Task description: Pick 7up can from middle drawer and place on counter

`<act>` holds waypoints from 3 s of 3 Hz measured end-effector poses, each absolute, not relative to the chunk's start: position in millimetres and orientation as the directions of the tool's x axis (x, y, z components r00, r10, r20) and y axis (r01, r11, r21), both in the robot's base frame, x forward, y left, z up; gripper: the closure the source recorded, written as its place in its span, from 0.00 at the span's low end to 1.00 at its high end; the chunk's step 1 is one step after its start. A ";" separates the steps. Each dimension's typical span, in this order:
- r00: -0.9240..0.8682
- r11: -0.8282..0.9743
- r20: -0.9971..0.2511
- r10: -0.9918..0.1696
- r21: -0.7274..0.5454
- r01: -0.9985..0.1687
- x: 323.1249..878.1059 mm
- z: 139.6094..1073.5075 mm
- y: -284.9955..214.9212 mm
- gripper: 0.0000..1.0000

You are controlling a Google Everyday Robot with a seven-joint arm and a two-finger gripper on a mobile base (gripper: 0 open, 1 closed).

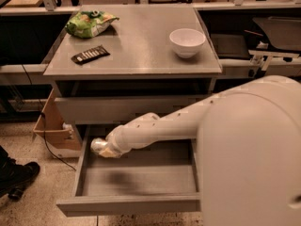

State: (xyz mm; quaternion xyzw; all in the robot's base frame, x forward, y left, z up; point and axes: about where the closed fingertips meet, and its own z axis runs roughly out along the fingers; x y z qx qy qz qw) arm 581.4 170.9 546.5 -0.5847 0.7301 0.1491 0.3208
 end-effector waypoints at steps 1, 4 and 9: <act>-0.146 0.285 -0.612 -0.778 -0.136 -0.949 578.1 540.7 137.7 1.00; -0.131 0.290 -0.571 -0.811 -0.197 -0.937 571.7 605.9 100.6 1.00; -0.005 0.296 -0.578 -0.816 -0.410 -0.863 589.1 810.8 46.9 1.00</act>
Offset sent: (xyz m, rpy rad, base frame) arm -0.0032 -0.0358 -0.0048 -0.0376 0.0324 -0.0192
